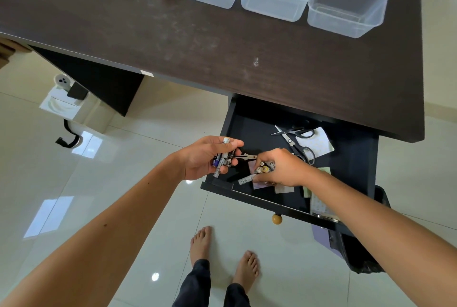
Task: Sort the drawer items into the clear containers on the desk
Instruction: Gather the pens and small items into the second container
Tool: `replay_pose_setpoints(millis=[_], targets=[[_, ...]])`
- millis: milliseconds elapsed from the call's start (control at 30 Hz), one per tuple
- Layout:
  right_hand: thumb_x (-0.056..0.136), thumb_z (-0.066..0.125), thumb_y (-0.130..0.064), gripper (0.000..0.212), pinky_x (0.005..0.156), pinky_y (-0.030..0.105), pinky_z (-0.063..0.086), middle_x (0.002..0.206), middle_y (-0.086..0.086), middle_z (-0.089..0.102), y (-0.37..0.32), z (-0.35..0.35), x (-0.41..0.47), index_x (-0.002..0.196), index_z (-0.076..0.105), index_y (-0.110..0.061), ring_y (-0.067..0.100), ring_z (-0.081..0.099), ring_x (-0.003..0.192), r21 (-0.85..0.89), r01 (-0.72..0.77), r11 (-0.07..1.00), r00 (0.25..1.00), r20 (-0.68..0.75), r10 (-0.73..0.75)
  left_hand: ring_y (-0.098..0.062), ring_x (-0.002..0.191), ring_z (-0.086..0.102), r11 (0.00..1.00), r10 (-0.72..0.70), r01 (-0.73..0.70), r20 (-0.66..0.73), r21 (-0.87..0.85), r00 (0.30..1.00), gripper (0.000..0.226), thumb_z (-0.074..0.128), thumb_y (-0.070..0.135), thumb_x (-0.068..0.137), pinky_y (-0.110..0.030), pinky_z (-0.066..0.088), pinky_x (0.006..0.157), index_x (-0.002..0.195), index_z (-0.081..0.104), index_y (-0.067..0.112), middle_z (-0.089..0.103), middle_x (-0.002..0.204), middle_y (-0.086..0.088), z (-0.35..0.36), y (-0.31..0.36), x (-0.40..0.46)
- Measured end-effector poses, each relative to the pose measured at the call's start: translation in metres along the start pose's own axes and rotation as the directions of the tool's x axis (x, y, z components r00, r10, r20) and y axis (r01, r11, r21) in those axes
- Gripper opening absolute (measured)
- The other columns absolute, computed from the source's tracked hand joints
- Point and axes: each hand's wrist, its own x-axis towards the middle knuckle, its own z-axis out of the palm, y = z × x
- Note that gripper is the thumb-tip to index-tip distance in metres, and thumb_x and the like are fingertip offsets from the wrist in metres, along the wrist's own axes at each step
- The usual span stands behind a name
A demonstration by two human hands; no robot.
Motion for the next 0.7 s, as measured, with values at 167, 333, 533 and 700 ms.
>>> replay_pose_setpoints(millis=[167,333,533,700], targets=[[0.079,0.092,-0.029,0.019,0.077,0.028,0.056,0.084,-0.016,0.077,0.002,-0.005,-0.006,0.088,0.08,-0.04,-0.002,0.069,0.075,0.232,-0.033,0.972,0.999,-0.005,0.035,-0.017,0.076,0.063,1.0,-0.017,0.017,0.003,0.002,1.0,0.021,0.061,0.021,0.103,-0.023,0.05,0.052,0.112,0.07,0.004,0.066,0.094,-0.01,0.002,-0.001,0.002],[0.084,0.089,-0.024,0.018,0.074,0.026,0.054,0.083,-0.009,0.079,-0.002,-0.018,-0.012,0.102,0.083,-0.026,0.001,0.069,0.073,0.366,-0.036,0.93,0.999,-0.004,0.041,-0.019,0.081,0.066,1.0,-0.02,0.02,-0.026,0.001,0.999,0.029,0.06,0.017,0.104,-0.024,0.053,0.054,0.127,0.067,0.0,0.067,0.101,-0.011,0.006,0.007,0.001],[0.092,0.082,-0.016,0.019,0.074,0.032,0.061,0.095,0.014,0.081,-0.015,-0.043,-0.019,0.109,0.078,-0.009,0.03,0.08,0.095,0.552,-0.015,0.833,1.0,0.027,0.0,-0.021,0.087,0.071,1.0,0.004,-0.004,-0.032,0.024,0.999,0.033,0.06,0.018,0.103,-0.022,0.055,0.054,0.129,0.065,-0.002,0.07,0.105,-0.012,0.01,0.03,-0.003],[0.092,0.079,-0.009,0.021,0.071,0.028,0.061,0.098,0.022,0.079,-0.04,-0.061,-0.017,0.112,0.076,-0.003,0.032,0.079,0.09,0.649,0.046,0.759,0.999,-0.038,-0.028,-0.018,0.08,0.072,1.0,0.024,-0.025,-0.063,-0.012,0.998,0.029,0.062,0.018,0.102,-0.021,0.053,0.051,0.124,0.065,0.0,0.071,0.099,-0.01,0.004,0.053,-0.008]])
